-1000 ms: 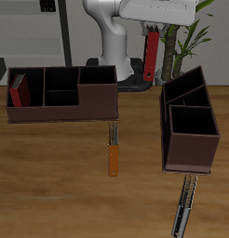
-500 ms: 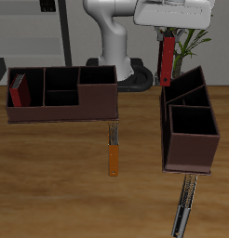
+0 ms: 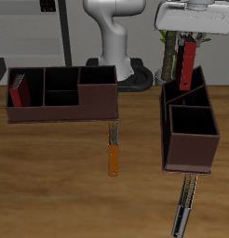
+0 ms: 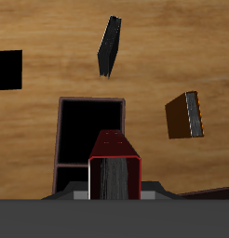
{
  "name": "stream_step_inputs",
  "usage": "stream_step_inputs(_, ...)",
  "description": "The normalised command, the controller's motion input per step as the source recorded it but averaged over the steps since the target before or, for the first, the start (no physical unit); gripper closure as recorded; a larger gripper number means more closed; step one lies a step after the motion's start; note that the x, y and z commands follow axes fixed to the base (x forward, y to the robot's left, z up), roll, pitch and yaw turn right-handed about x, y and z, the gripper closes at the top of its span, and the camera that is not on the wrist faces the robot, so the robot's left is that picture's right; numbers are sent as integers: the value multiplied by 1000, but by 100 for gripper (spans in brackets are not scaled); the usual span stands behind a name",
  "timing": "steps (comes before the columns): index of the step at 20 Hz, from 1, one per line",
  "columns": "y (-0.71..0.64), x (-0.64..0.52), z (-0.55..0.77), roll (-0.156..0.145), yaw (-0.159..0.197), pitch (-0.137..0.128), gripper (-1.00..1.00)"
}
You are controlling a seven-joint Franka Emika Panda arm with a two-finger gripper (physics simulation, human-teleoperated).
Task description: Place the left red book into the back desk caddy's left compartment and place the right red book into the left desk caddy's right compartment and place the orange book into the left desk caddy's back compartment
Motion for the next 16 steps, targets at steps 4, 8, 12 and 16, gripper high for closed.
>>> stream_step_inputs(4,231,280,66,-14,-19,12,100)
stream_step_inputs(8,167,274,-29,-22,-25,12,100)
stream_step_inputs(12,376,321,-244,5,-29,56,100)
stream_step_inputs(16,219,13,-172,14,-3,13,100)
